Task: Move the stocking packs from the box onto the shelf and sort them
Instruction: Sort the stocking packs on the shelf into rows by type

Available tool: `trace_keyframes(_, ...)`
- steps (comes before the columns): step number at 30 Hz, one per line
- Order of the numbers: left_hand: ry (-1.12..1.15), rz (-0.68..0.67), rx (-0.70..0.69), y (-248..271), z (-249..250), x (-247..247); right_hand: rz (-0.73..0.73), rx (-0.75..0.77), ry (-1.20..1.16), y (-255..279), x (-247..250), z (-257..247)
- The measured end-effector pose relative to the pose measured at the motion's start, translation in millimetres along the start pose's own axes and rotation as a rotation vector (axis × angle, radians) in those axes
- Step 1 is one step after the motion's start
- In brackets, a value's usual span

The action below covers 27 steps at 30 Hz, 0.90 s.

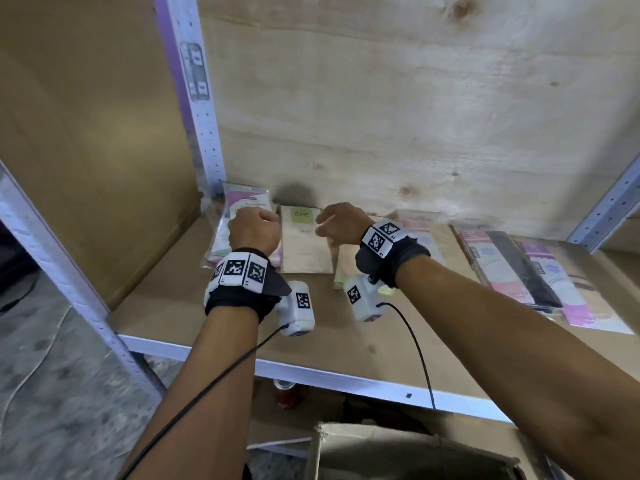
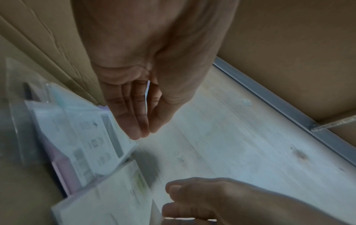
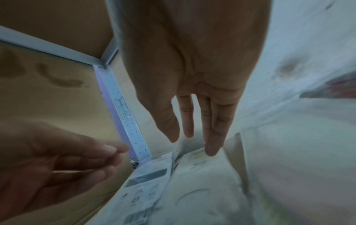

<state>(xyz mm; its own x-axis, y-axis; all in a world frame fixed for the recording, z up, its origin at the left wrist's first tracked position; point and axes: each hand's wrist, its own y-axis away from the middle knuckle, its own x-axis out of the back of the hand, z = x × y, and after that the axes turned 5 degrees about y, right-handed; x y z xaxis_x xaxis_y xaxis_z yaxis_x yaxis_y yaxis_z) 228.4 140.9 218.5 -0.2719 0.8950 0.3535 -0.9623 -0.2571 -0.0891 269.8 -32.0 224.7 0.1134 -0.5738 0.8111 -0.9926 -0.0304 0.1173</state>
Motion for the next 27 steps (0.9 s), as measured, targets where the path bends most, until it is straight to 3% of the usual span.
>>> trace_keyframes(2, 0.065, 0.016, 0.039, -4.3, -5.4, 9.9, -0.061, -0.046, -0.029, -13.0, -11.5, -9.6)
trace_keyframes(9, 0.085, -0.030, 0.047, -11.0, -25.7, 28.3, -0.028, -0.110, 0.441, -36.1, -35.5, -17.0)
trace_keyframes(12, 0.062, -0.058, 0.067, -12.6, -32.6, 33.3, -0.083, -0.146, 0.539, -39.1, -42.8, -20.3)
trace_keyframes(15, 0.060, -0.059, 0.064, -13.7, -36.4, 36.0, -0.053, -0.144, 0.516, -43.6, -45.5, -20.6)
trace_keyframes(19, 0.065, -0.073, 0.058, -13.7, -36.6, 34.4, 0.007, -0.257, 0.450, -48.7, -44.2, -15.5)
trace_keyframes(22, 0.065, -0.071, 0.065, -13.4, -34.5, 33.8, 0.039, -0.211, 0.403, -45.8, -40.6, -10.4)
trace_keyframes(27, 0.116, -0.045, 0.082, -12.5, -26.2, 33.1, 0.056, -0.154, -0.054, -44.2, -20.8, -11.1)
